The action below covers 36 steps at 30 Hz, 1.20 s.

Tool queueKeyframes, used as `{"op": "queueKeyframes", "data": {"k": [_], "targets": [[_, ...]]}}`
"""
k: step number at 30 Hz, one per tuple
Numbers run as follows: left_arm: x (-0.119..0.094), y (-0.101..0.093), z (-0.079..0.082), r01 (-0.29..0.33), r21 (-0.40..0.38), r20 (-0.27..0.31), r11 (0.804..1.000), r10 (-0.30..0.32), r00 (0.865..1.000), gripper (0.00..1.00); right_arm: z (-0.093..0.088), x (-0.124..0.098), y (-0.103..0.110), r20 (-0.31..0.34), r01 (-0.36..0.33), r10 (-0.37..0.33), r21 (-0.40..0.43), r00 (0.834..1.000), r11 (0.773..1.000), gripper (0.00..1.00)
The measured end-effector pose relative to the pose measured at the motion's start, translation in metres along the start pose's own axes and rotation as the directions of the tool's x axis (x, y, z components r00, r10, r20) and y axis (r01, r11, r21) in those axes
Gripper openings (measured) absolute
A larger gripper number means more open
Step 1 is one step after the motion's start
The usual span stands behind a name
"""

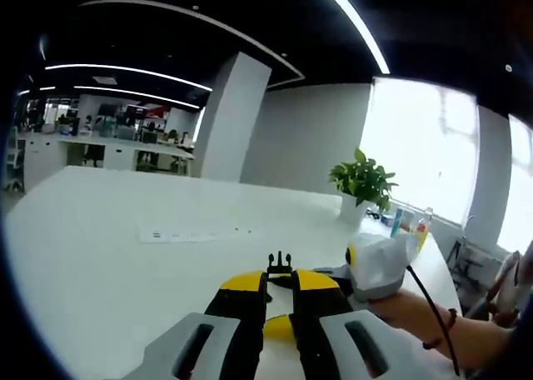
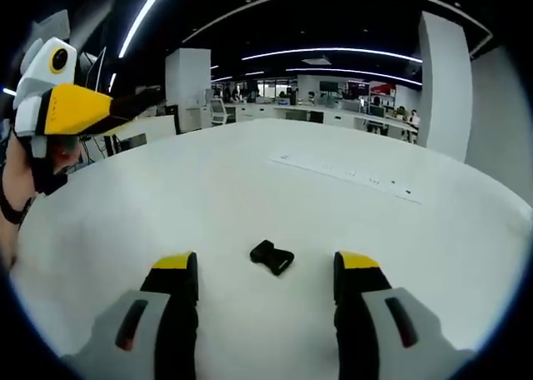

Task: Snap the two parts of the plastic buckle together until the buckle closes and remains connected.

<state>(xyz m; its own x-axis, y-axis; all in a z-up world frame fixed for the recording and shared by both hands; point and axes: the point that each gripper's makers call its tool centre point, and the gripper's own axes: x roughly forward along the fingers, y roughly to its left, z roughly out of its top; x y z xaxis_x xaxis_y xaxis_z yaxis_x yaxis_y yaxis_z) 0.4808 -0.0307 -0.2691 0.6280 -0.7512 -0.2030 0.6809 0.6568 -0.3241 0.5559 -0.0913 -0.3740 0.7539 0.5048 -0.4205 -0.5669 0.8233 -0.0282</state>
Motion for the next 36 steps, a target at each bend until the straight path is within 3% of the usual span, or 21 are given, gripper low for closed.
{"op": "queueKeyframes", "data": {"k": [12, 17, 36], "targets": [[0.002, 0.005, 0.003, -0.002, -0.011, 0.0, 1.0, 0.002, 1.0, 0.1, -0.001, -0.002, 0.009, 0.015, -0.028, 0.029, -0.011, 0.999, 1.0, 0.61], [0.001, 0.003, 0.001, 0.0, -0.015, -0.001, 1.0, 0.0, 1.0, 0.1, 0.003, 0.001, 0.01, 0.025, -0.053, 0.054, -0.031, 0.998, 0.998, 0.49], [0.003, 0.004, -0.002, 0.0, -0.022, -0.003, 1.0, 0.0, 1.0, 0.1, 0.004, -0.006, 0.027, 0.036, -0.108, 0.111, -0.067, 0.993, 0.992, 0.3]]}}
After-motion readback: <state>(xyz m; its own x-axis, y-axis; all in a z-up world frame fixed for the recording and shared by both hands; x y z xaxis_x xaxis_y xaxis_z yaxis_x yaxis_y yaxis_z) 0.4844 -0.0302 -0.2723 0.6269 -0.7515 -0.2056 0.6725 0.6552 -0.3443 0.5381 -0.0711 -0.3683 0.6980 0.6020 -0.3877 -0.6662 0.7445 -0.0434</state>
